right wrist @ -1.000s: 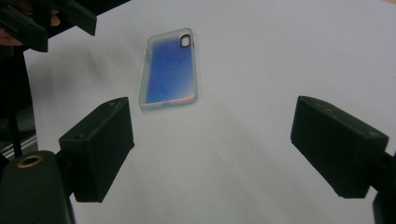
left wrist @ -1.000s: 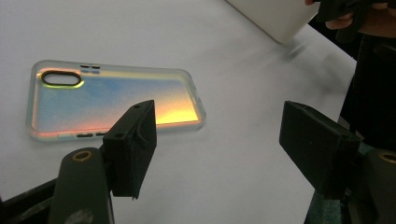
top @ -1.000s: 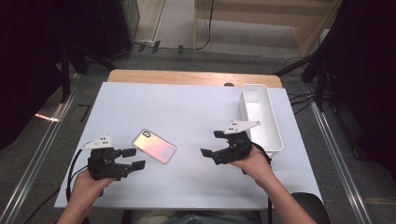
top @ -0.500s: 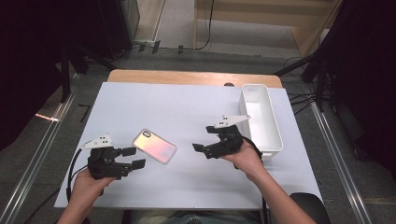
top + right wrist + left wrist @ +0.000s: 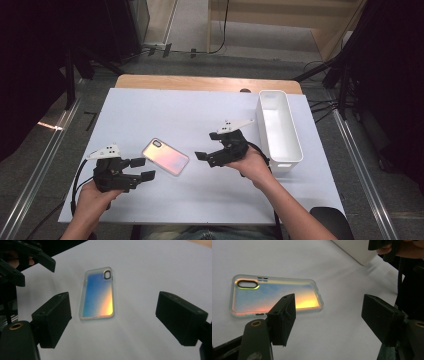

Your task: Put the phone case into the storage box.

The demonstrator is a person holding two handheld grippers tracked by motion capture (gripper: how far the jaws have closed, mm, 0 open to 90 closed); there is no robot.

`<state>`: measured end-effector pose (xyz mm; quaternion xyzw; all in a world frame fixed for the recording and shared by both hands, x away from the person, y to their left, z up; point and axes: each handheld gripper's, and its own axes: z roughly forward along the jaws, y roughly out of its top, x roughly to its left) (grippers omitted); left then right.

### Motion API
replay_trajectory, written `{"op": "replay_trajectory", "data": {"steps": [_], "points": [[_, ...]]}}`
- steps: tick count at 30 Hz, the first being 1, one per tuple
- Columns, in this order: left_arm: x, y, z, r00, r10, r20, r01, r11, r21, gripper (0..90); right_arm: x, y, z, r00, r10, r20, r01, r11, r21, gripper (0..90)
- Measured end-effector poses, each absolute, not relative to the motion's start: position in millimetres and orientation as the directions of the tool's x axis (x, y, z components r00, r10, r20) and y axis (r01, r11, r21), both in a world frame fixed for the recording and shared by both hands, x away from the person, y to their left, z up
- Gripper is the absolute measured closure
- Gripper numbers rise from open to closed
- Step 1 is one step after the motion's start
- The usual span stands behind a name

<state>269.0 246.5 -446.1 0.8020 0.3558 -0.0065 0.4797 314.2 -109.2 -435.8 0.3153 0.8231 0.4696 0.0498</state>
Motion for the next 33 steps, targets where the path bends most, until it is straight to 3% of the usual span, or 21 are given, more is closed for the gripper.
{"op": "replay_trajectory", "data": {"steps": [33], "points": [[270,247,-446,0.751,0.556,-0.356,0.578,-0.293,0.761,27.4,339,-55,-446,-0.823,0.527,0.212,0.460,0.398,0.794,11.8]]}}
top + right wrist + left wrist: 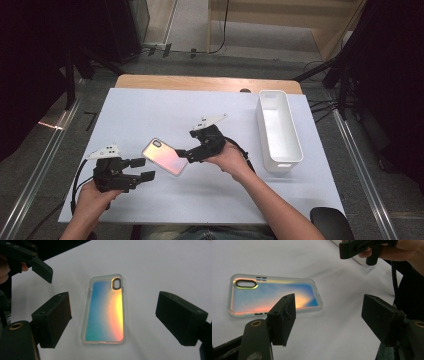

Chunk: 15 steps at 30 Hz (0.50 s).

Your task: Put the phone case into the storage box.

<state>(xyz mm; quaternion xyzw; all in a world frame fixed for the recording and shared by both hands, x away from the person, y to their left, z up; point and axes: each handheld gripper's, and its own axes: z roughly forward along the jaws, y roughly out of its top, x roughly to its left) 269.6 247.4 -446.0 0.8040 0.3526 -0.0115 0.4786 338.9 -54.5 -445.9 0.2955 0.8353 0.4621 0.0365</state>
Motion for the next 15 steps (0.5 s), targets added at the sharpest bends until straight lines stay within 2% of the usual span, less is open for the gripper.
{"op": "replay_trajectory", "data": {"steps": [15], "points": [[269,248,-446,0.751,0.556,-0.356,0.578,-0.293,0.762,27.4,344,-37,-457,-0.831,0.510,0.220,0.463,0.415,0.783,11.6]]}}
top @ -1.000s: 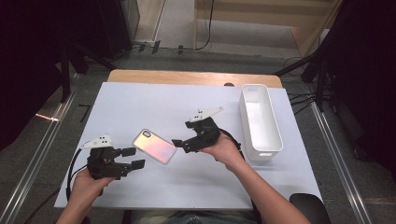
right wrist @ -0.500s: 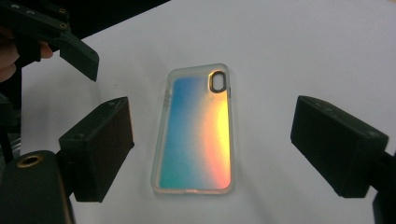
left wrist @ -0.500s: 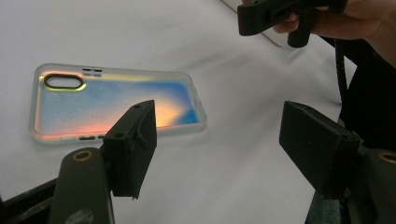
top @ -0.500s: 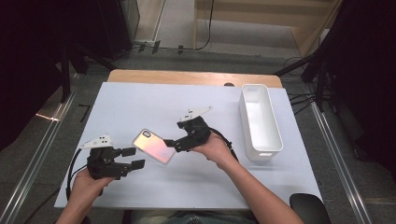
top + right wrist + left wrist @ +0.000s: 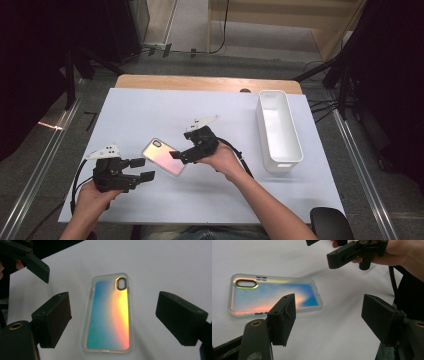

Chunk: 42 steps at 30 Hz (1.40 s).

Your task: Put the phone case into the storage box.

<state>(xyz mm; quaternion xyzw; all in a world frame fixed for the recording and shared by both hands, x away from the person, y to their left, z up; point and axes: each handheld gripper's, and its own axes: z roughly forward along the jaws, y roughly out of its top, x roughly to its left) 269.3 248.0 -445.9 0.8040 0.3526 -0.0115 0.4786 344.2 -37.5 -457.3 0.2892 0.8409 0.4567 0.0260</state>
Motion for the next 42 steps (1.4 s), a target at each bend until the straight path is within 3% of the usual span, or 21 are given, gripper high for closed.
{"op": "replay_trajectory", "data": {"steps": [9,42], "points": [[269,247,-446,0.754,0.551,-0.358,0.575,-0.290,0.765,27.4,346,-27,-466,-0.843,0.486,0.231,0.460,0.428,0.778,2.6],[268,249,-445,0.754,0.553,-0.355,0.574,-0.291,0.766,27.4,351,1,-481,-0.836,0.502,0.222,0.480,0.472,0.739,2.9]]}}
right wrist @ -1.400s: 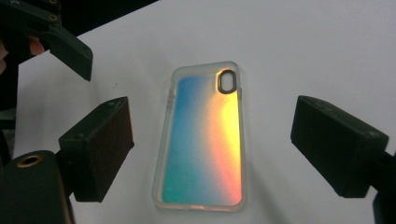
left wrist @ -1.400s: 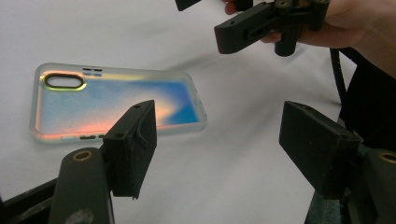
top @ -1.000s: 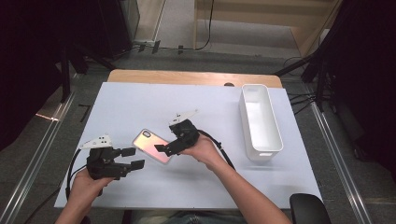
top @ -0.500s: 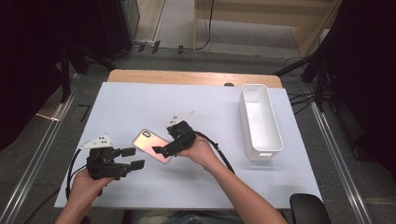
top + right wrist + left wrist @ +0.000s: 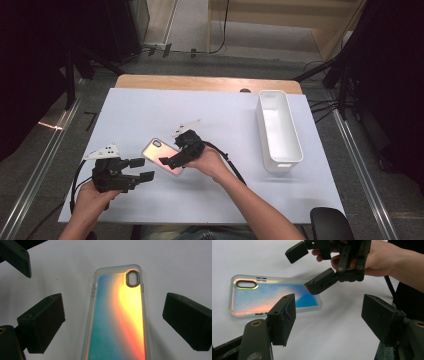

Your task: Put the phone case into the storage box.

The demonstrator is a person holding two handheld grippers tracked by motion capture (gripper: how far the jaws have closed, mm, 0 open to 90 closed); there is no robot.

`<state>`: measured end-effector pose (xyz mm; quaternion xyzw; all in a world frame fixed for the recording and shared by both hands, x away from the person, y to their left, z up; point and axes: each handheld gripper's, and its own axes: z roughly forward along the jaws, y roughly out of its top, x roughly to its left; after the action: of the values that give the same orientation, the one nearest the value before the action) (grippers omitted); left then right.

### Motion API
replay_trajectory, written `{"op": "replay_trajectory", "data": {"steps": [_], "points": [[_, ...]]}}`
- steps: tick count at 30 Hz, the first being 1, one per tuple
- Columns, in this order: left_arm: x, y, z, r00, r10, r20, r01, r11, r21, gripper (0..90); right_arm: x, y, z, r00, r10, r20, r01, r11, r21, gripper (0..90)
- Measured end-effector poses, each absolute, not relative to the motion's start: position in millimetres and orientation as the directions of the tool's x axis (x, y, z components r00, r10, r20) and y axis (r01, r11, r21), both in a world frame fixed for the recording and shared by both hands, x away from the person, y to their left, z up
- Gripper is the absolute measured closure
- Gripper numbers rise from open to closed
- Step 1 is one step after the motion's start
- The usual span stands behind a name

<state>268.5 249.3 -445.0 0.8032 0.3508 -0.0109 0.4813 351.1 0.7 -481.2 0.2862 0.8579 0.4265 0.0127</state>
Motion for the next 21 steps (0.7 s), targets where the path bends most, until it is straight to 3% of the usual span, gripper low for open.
{"op": "replay_trajectory", "data": {"steps": [21], "points": [[268,249,-445,0.756,0.554,-0.349,0.573,-0.302,0.762,27.4,352,15,-488,-0.841,0.518,0.160,0.489,0.596,0.637,3.9]]}}
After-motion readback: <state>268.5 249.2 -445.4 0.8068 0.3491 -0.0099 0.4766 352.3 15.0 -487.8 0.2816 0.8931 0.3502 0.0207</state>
